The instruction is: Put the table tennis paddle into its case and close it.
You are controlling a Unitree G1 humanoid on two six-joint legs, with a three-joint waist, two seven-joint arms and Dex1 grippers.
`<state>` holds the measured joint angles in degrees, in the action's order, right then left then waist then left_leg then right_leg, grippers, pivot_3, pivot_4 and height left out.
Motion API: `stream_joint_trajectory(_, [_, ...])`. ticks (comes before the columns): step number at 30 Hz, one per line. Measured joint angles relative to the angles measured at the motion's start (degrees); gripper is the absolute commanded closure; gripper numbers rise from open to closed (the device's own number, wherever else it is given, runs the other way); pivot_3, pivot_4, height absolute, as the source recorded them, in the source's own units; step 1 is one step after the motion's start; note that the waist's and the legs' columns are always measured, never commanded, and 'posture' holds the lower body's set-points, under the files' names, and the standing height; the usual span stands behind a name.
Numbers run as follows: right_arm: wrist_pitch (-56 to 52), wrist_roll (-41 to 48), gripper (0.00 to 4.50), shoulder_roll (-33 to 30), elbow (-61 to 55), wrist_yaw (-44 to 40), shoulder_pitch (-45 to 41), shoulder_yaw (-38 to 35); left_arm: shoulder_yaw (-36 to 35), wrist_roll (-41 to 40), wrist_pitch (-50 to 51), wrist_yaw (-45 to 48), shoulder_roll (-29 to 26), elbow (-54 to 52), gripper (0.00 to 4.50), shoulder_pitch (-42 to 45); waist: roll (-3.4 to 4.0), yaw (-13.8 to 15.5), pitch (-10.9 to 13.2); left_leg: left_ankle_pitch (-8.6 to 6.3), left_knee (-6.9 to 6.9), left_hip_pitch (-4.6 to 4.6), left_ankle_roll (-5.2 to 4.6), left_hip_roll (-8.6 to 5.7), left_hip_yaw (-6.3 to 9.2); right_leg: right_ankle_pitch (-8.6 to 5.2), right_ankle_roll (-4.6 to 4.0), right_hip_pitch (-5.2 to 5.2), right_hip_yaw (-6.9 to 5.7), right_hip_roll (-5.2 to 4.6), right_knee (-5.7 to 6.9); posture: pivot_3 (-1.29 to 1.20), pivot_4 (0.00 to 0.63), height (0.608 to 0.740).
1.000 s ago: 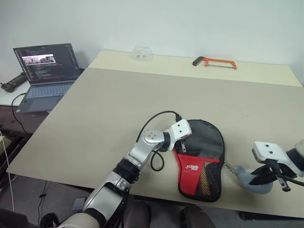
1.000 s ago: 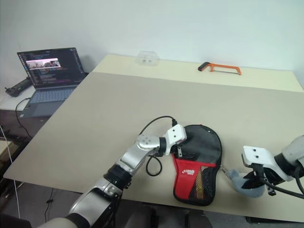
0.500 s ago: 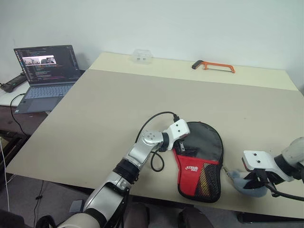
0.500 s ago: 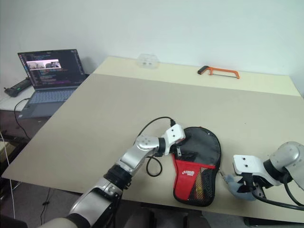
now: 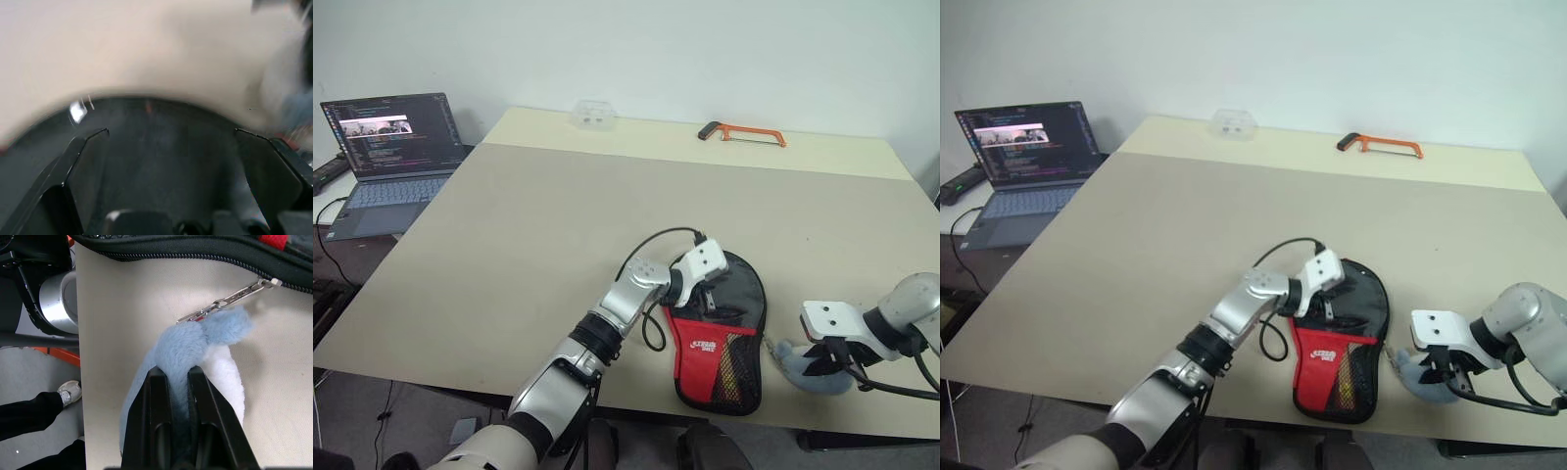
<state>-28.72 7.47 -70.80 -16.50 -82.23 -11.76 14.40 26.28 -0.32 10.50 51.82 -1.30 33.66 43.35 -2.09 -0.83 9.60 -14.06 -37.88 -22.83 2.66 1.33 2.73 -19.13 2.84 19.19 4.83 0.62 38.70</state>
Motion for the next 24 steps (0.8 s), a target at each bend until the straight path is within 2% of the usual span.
stream_joint_trajectory(4, [0.33,-0.82,4.5,0.59,0.7,-0.08,-0.76,0.65,0.99,3.51,-4.7,-2.9,1.37,5.24,0.0,2.4,-0.27,-0.08,-0.17,0.0,0.0,0.05,0.0,0.0,0.0,0.01,0.02,-0.07,0.02,-0.02,-0.01,0.0,0.15,0.74])
stream_joint_trajectory(11, [0.3,-1.68,4.5,0.88,0.91,-0.5,-1.02,0.96,0.25,3.93,-5.42,-4.42,3.46,8.83,0.0,2.37,-0.4,-0.26,-0.78,-0.01,0.0,0.17,0.0,0.0,0.03,-0.11,0.22,-0.16,0.16,-0.03,-0.03,0.0,0.15,0.74])
stream_joint_trajectory(24, [4.06,-0.03,4.5,-5.25,-5.85,-1.46,6.8,-3.16,0.55,4.07,-5.5,-4.98,4.97,9.17,0.0,1.8,0.21,0.95,-1.19,-0.14,0.06,0.03,-0.09,-0.1,0.03,-0.16,0.3,-0.13,0.14,-0.11,-0.19,0.0,0.15,0.74])
